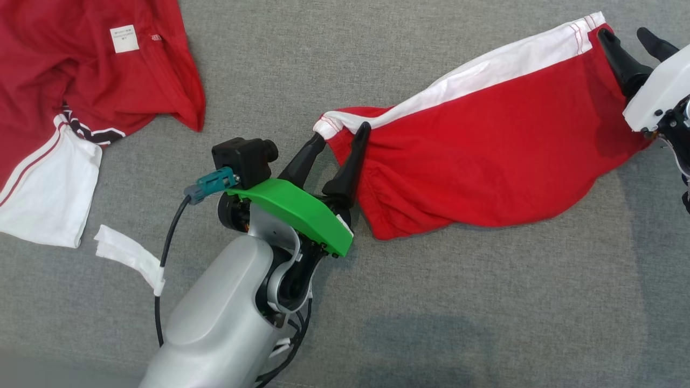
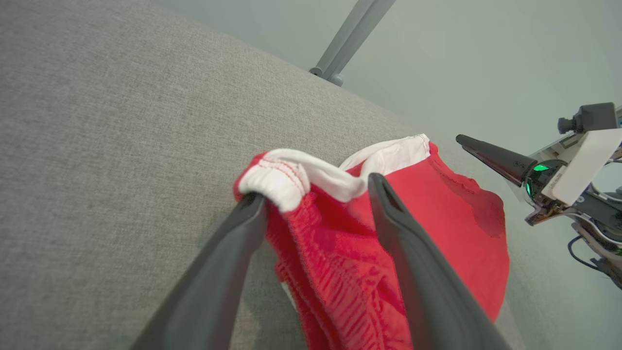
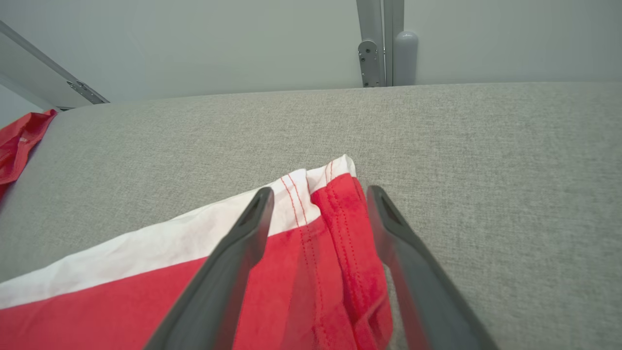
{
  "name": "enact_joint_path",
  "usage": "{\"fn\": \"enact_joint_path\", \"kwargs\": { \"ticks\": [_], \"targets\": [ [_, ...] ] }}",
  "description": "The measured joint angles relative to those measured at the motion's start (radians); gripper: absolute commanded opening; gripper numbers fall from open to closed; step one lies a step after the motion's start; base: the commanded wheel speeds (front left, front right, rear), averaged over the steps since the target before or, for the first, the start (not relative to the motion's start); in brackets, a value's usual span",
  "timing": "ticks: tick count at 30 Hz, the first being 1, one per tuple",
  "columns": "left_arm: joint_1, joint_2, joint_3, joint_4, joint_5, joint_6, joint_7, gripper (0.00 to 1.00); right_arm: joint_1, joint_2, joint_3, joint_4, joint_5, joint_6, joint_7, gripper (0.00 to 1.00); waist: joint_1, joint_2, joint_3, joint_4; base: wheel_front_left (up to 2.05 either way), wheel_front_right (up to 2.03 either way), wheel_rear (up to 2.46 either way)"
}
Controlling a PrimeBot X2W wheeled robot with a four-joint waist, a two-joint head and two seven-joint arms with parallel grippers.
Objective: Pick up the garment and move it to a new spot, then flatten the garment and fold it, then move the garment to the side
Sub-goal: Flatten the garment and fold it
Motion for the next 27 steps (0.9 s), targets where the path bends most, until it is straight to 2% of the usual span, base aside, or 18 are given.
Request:
{"fn": "enact_joint_path", "kwargs": {
  "ticks": [10, 14, 20, 27],
  "targets": [
    [0.012, 0.042, 0.014, 0.013, 0.053, 0.039, -0.06, 1.0, 0.064, -0.01, 0.003, -0.038, 0.003, 0.0, -0.143, 1.0, 0.0, 0.0, -0.038, -0.03, 0.0, 0.0, 0.0],
    [0.043, 0.092, 0.0, 0.021, 0.094, 0.069, -0.06, 1.0, 0.133, -0.029, -0.001, -0.078, -0.011, 0.0, -0.223, 1.0, 0.0, 0.0, -0.073, -0.049, 0.0, 0.0, 0.0],
    [0.12, 0.177, -0.011, -0.033, 0.128, 0.107, -0.061, 1.0, 0.258, -0.049, -0.008, -0.134, -0.027, 0.0, -0.282, 1.0, 0.0, 0.0, -0.133, -0.084, 0.0, 0.0, 0.0],
    [0.232, 0.249, 0.005, -0.114, 0.184, 0.163, -0.147, 1.0, 0.38, -0.055, -0.077, -0.176, -0.161, 0.0, -0.407, 1.0, 0.0, 0.0, -0.206, -0.124, 0.0, 0.0, 0.0]
  ]
}}
